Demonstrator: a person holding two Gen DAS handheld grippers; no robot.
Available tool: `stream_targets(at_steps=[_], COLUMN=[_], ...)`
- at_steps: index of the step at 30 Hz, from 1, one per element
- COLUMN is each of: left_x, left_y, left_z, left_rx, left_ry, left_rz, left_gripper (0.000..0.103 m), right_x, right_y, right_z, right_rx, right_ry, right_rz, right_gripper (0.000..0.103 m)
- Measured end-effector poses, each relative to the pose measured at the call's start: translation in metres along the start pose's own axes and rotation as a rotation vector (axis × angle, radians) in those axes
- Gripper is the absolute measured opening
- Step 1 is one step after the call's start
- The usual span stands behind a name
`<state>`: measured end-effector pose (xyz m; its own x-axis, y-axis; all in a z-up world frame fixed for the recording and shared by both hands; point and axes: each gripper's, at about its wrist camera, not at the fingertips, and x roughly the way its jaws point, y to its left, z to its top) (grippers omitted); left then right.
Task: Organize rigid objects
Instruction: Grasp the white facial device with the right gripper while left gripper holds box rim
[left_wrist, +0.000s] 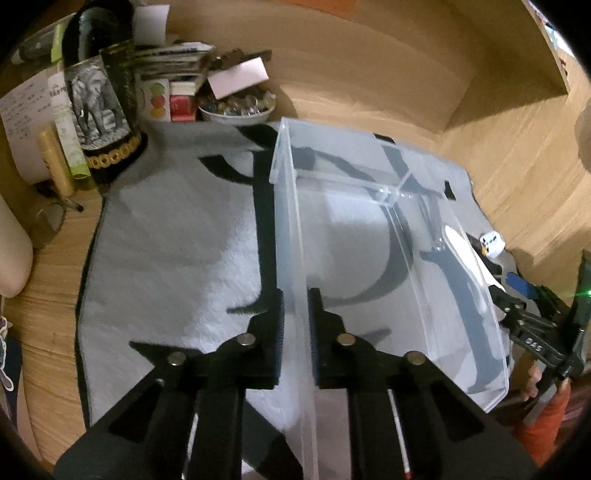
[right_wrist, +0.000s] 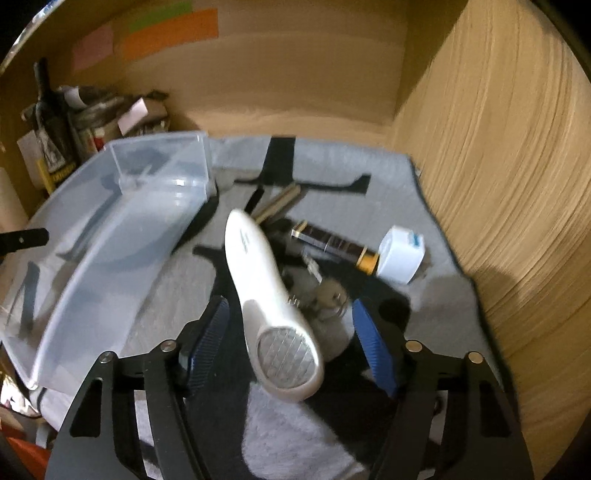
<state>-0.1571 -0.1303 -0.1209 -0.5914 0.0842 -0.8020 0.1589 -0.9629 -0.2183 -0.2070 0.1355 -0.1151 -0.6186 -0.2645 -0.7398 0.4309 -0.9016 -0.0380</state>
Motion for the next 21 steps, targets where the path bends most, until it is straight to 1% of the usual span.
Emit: stream_targets(at_steps=[5, 7, 8, 11, 15, 17, 21], left_x=[0.003, 0.003, 0.002, -0.001, -0.008, -0.008, -0.008], left_y=[-0.001, 0.000, -0.001, -0.005, -0.011, -0.012, -0.012], left_z=[-0.002, -0.001, -0.002, -0.004, -0.005, -0.005, -0.005], left_rx=[0.007, -0.002, -0.005, 0.009, 0.023, 0.026, 0.023], left_ry=[0.009, 0.011, 0.010, -0.004, -0.038, -0.042, -0.043], left_rz=[0.019, 0.020, 0.021, 0.036, 0.056, 0.054, 0.051], left_gripper=[0.009, 0.009, 0.009, 0.009, 0.009, 0.009, 0.009], right_x=[0.013, 0.017, 0.018, 0.013, -0.003, -0.010, -0.024], right_y=[-0.001, -0.001, -0.002, 0.001, 0.009, 0.011, 0.016], right_z=[-0.012, -0.015, -0.015, -0.016, -0.012, -0.008, 0.002], right_rx=[0.024, 0.037, 0.042, 0.043, -0.004, -0.009, -0.019], right_ry=[0.060, 0.070, 0.069, 0.036, -0.041, -0.069, -0.137], right_rz=[0.020, 0.027, 0.030, 0.043, 0.025, 0.034, 0.029], right_gripper=[0.053, 0.044, 0.044, 0.042, 0.039, 0.037, 0.037])
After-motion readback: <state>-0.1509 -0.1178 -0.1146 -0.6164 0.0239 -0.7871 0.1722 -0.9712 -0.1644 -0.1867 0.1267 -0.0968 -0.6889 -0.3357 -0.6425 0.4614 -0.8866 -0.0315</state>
